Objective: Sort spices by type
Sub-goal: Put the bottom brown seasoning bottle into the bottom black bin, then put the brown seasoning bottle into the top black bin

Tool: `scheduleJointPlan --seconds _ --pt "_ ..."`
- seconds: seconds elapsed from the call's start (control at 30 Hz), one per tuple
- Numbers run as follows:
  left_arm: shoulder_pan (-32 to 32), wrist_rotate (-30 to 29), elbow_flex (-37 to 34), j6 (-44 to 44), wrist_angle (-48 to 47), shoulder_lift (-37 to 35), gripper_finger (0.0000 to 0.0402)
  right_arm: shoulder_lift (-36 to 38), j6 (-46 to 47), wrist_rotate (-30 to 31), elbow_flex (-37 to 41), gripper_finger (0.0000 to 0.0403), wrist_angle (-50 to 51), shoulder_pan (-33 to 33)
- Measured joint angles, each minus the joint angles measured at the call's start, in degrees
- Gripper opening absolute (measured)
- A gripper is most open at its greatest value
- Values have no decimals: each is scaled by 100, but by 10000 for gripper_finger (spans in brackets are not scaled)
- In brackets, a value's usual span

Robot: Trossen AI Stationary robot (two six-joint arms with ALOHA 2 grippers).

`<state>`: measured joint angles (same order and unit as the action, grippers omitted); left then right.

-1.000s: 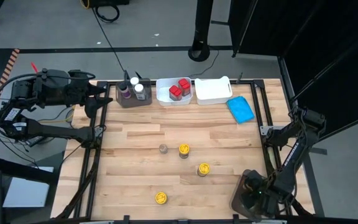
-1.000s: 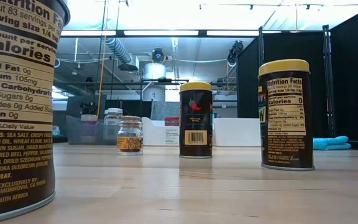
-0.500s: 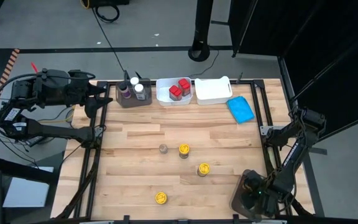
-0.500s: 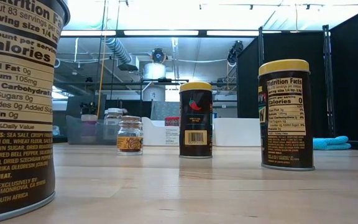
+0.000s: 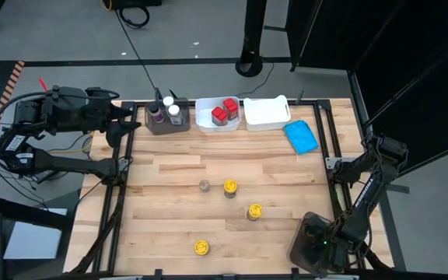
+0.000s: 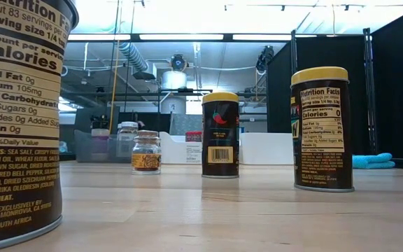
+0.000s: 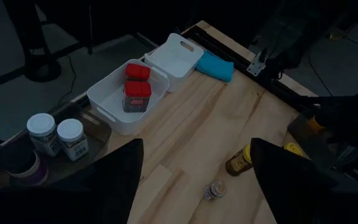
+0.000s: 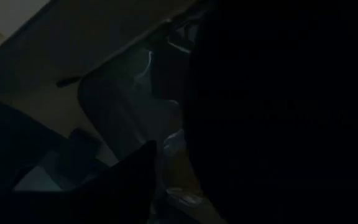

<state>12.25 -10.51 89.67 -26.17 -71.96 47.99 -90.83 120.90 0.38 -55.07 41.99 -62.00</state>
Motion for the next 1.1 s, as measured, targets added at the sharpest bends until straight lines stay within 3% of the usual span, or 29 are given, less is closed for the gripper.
scheduleJointPlan --seconds 0.4,1.1 --pt "2 0 0 -118 1 0 301 0 -139 -11 0 237 -44 0" --pt "0 -1 0 -133 9 -2 301 325 -92 -579 0 322 -388 35"
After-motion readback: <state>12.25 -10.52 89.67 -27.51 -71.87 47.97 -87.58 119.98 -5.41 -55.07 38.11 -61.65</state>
